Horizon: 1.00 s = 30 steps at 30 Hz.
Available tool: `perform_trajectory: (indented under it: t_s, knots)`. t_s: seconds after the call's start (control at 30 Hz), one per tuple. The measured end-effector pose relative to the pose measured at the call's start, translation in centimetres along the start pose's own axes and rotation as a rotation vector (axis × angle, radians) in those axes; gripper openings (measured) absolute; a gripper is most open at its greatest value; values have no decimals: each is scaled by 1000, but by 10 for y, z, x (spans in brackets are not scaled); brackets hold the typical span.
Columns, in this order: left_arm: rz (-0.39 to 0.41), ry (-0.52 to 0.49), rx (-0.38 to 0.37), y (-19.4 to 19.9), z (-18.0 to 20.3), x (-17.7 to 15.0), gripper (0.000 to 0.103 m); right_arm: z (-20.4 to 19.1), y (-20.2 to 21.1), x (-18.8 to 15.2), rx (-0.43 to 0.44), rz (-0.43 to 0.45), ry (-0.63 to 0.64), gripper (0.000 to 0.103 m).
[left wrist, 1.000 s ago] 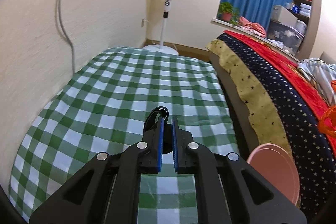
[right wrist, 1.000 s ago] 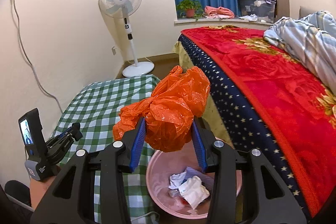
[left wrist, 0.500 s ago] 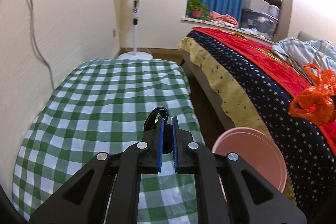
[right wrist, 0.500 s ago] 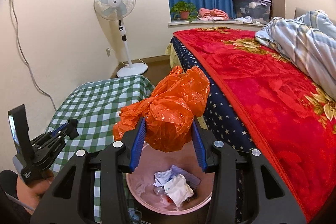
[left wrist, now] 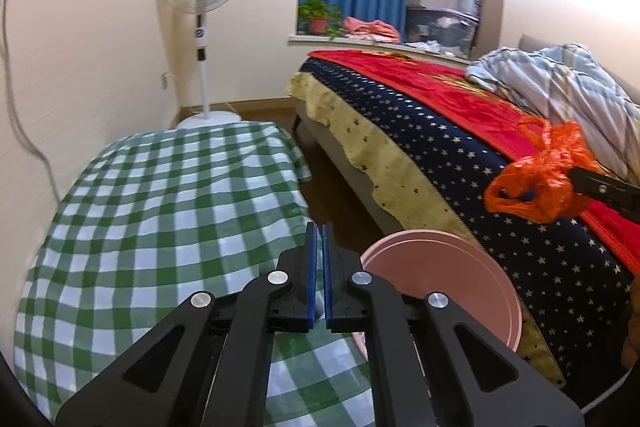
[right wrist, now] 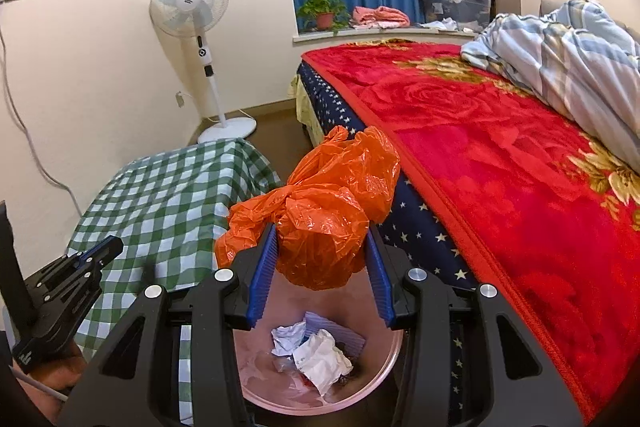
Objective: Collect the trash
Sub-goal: 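Carry the orange bag in the right tool while the left tool carries the black pad to the bin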
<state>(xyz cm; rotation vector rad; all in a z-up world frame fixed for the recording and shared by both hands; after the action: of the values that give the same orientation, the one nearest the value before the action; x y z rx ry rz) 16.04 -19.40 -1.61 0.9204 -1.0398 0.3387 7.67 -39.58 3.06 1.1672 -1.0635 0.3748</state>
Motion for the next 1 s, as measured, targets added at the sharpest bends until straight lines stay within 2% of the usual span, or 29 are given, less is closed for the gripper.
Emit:
perform_trajectory:
  t_s: [0.13, 0.3, 0.43, 0.6, 0.77, 0.8, 0.83, 0.9, 1.0]
  knots:
    - [-5, -6, -15, -9, 3, -3, 3, 1, -13, -3, -25, -19, 1, 44]
    - [-9, 4, 16, -11, -12, -6, 3, -4, -22, -6, -26, -33, 7, 43]
    - [-1, 63, 48, -8, -38, -10, 3, -8, -25, -6, -13, -40, 0, 44]
    - [-39, 127, 86, -11, -72, -35, 3, -16, -31, -7, 6, -49, 4, 44]
    - [-78, 155, 35, -24, -74, -53, 4, -21, -38, -9, 15, -62, 11, 44]
    - [-95, 156, 17, -29, -71, -58, 8, -22, -40, -10, 16, -66, 12, 44]
    - [-109, 160, 3, -33, -68, -63, 22, -22, -41, -10, 16, -68, 12, 44]
    - [-143, 178, -19, -42, -62, -75, 38, -24, -43, -11, 16, -71, 13, 44]
    - [-174, 177, -28, -50, -55, -86, 38, -25, -45, -11, 14, -73, 16, 44]
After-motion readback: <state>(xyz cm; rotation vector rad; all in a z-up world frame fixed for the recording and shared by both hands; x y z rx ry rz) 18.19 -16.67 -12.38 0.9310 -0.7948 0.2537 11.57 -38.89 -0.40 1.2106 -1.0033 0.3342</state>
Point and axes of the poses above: each gripper's, at about its wrist camera, not at the fingertips, and y roughly against the way its jaws point, z to its right, x to its top, the point moved 10 cm from there along -y, roughly the way its jaws point, and after that the axes turned 15 degrees about -x, right-handed, at the moved point
